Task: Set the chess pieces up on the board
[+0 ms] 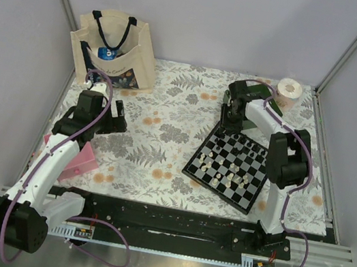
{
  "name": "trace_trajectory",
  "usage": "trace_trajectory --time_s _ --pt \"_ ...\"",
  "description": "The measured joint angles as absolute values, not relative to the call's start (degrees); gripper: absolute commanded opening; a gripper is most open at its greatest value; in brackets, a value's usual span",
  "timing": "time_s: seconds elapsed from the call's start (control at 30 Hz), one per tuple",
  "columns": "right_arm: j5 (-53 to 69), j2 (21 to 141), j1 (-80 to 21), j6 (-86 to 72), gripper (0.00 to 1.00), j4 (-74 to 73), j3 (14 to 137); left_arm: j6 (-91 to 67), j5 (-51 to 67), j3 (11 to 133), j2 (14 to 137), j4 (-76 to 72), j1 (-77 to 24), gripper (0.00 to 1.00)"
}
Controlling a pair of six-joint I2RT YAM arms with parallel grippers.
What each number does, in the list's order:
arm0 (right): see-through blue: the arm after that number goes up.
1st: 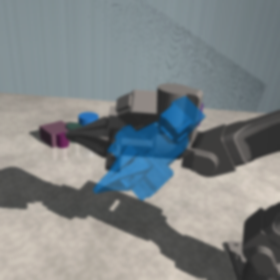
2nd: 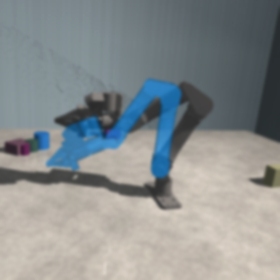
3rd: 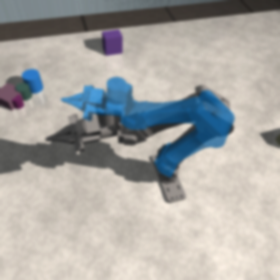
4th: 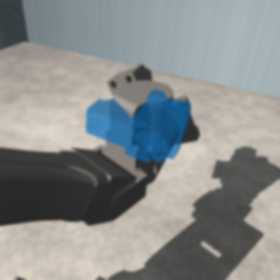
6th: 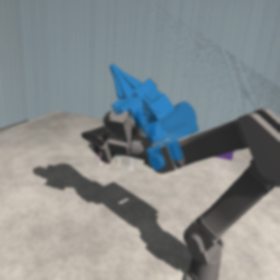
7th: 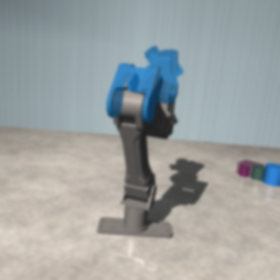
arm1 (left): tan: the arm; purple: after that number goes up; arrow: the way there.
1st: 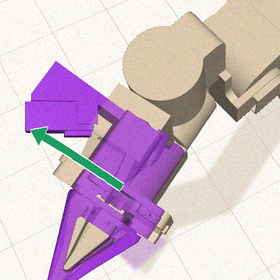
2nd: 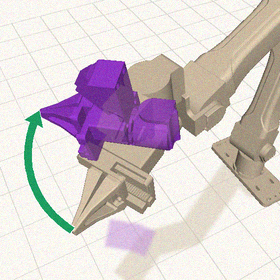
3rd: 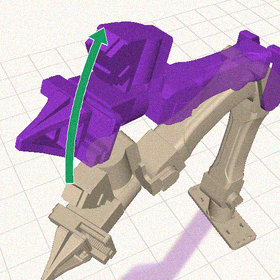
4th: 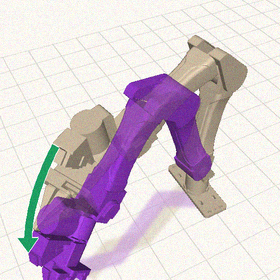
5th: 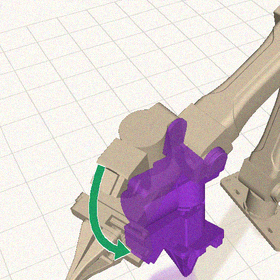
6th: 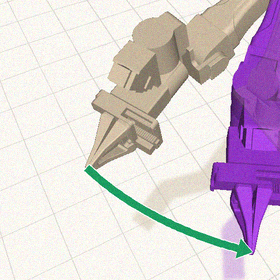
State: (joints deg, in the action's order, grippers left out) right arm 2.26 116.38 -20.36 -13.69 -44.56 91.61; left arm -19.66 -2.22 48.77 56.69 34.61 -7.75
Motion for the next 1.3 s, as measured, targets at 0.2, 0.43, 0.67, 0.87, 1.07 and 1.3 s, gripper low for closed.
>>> trace_trajectory --time_s 0.2,0.43,0.67,0.87,1.07,1.3 --pt "2.3 116.5 -20.4 -13.1 0.41 -44.9 91.6 -19.6 -2.2 48.8 56.8 34.6 -7.7 0.99" --pt "2.3 117.1 -20.4 -13.0 0.38 -44.9 91.6 -19.6 -2.2 48.8 56.8 34.6 -7.7 0.99" --pt "2.2 117.2 -20.6 -13.0 0.25 -44.9 91.6 -19.6 -2.2 48.8 56.8 34.6 -7.7 0.99" --pt "2.0 117.2 -20.6 -13.0 0.13 -44.9 91.6 -19.6 -2.2 48.8 56.8 34.6 -7.7 0.99" --pt "0.8 117.2 -20.7 -13.0 0.09 -44.9 91.6 -19.6 -2.2 48.8 56.8 34.6 -7.7 0.99" --pt "-1.0 117.2 -20.8 -13.1 0.09 -44.9 91.7 -19.5 -2.2 48.8 56.8 34.6 -7.7 0.99"
